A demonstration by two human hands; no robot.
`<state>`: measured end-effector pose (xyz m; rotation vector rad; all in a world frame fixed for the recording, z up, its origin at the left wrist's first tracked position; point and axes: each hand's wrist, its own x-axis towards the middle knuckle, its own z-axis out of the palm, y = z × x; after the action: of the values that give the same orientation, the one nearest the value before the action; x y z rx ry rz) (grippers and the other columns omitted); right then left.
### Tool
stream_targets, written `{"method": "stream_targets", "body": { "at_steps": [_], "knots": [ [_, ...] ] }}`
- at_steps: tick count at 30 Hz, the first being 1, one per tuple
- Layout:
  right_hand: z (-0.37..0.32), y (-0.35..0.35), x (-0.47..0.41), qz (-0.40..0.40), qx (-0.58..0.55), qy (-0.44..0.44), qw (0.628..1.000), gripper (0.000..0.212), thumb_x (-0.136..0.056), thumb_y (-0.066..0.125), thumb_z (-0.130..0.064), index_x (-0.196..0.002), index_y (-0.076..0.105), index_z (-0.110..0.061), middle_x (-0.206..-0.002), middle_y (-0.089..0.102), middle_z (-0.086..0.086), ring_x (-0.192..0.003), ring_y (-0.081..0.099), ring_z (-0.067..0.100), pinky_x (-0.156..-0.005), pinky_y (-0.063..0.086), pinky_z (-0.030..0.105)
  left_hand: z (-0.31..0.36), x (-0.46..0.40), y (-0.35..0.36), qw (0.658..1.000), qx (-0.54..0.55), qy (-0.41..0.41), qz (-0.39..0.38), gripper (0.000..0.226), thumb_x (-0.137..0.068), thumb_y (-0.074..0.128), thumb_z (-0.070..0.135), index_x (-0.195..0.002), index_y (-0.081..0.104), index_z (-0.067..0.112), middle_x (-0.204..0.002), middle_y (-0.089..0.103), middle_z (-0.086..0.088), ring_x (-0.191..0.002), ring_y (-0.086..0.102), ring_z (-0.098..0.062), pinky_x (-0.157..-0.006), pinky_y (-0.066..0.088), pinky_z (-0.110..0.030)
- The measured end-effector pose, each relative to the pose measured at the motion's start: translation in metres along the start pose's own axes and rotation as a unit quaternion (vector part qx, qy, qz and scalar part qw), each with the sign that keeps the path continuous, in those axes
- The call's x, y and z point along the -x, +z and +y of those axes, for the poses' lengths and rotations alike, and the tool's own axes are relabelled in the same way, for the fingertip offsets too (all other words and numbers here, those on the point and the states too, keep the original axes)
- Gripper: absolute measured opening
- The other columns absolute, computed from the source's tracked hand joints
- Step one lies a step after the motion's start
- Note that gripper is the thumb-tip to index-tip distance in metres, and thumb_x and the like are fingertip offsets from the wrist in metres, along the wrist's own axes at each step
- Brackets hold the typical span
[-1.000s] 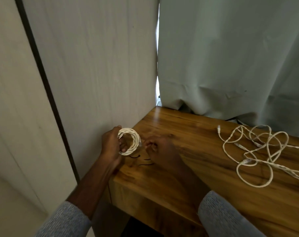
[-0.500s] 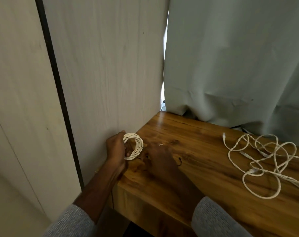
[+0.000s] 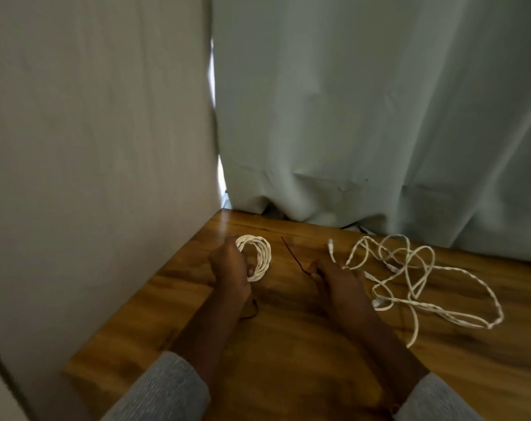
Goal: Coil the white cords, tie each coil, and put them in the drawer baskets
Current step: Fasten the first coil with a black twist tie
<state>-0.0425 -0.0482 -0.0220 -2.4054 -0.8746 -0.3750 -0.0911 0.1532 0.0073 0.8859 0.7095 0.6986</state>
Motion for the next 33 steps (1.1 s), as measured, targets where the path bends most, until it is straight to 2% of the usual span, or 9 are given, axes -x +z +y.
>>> {"method": "stream_targets", "body": {
  "at_steps": [6,9,13,16,22,26,29,33],
  "knots": [
    [0.031,-0.013,0.006,0.069,-0.016,-0.007,0.997,0.015,-0.103,0.050,-0.025,-0.102,0.055,-0.039,-0.097,0.059,-0.018,-0.092,0.053,0.007,-0.094,0.039,0.045,-0.031,-0.001,0.058,0.998,-0.005,-0.054,-0.020,0.020,-0.097,0.051,0.019,-0.087,0.058,0.003,-0.062,0.049,-0.006,-0.044,0.044,-0.018,-0.039,0.032,-0.024],
    [0.033,-0.012,0.004,0.061,-0.017,-0.040,0.997,0.016,-0.101,0.054,-0.021,-0.105,0.057,-0.036,-0.101,0.058,-0.019,-0.096,0.052,0.006,-0.091,0.042,0.047,-0.043,-0.006,0.067,0.997,-0.016,-0.069,-0.023,0.019,-0.095,0.052,0.019,-0.093,0.059,0.002,-0.065,0.050,-0.007,-0.045,0.045,-0.019,-0.040,0.033,-0.024],
    [0.033,-0.012,0.001,0.027,0.028,-0.064,0.997,0.016,-0.100,0.053,-0.021,-0.109,0.059,-0.033,-0.107,0.059,-0.017,-0.099,0.046,0.004,-0.089,0.034,0.041,-0.050,-0.016,0.064,0.996,-0.020,-0.077,-0.027,0.021,-0.093,0.054,0.021,-0.100,0.065,0.005,-0.074,0.058,-0.006,-0.057,0.054,-0.020,-0.042,0.038,-0.024],
    [0.033,-0.012,0.000,0.000,0.070,-0.053,0.996,0.015,-0.101,0.049,-0.026,-0.111,0.057,-0.034,-0.112,0.059,-0.015,-0.102,0.047,0.007,-0.093,0.031,0.039,-0.049,-0.021,0.061,0.996,-0.025,-0.072,-0.041,0.018,-0.093,0.053,0.022,-0.087,0.063,0.008,-0.068,0.054,-0.007,-0.052,0.050,-0.019,-0.041,0.036,-0.022],
    [0.027,-0.011,0.001,0.023,0.116,-0.023,0.993,0.015,-0.098,0.051,-0.026,-0.109,0.059,-0.033,-0.108,0.062,-0.012,-0.098,0.055,0.013,-0.095,0.036,0.042,-0.049,-0.006,0.066,0.993,-0.036,-0.065,-0.093,0.025,-0.093,0.054,0.023,-0.073,0.056,0.009,-0.049,0.042,-0.002,-0.037,0.035,-0.013,-0.041,0.030,-0.022],
    [0.014,-0.003,0.000,0.089,0.153,-0.030,0.984,0.019,-0.092,0.059,-0.025,-0.110,0.065,-0.026,-0.107,0.067,-0.004,-0.093,0.062,0.020,-0.088,0.043,0.046,-0.048,0.014,0.073,0.989,-0.077,-0.027,-0.120,0.026,-0.095,0.056,0.024,-0.071,0.058,0.013,-0.062,0.053,-0.002,-0.051,0.047,-0.014,-0.047,0.037,-0.026],
    [0.006,0.000,-0.005,0.121,0.175,-0.024,0.977,0.029,-0.092,0.043,-0.032,-0.107,0.065,-0.021,-0.103,0.067,0.001,-0.091,0.063,0.025,-0.082,0.048,0.047,-0.051,0.020,0.075,0.984,-0.101,-0.007,-0.147,0.026,-0.095,0.057,0.025,-0.073,0.062,0.013,-0.065,0.058,-0.002,-0.056,0.051,-0.015,-0.050,0.040,-0.026],
    [0.000,0.002,-0.010,0.137,0.182,-0.018,0.974,0.034,-0.089,0.038,-0.035,-0.105,0.063,-0.017,-0.103,0.066,0.006,-0.088,0.063,0.027,-0.078,0.050,0.047,-0.058,0.025,0.073,0.966,-0.149,0.035,-0.209,0.026,-0.094,0.058,0.026,-0.076,0.068,0.011,-0.063,0.059,-0.006,-0.056,0.052,-0.018,-0.046,0.038,-0.026]
  ]
}}
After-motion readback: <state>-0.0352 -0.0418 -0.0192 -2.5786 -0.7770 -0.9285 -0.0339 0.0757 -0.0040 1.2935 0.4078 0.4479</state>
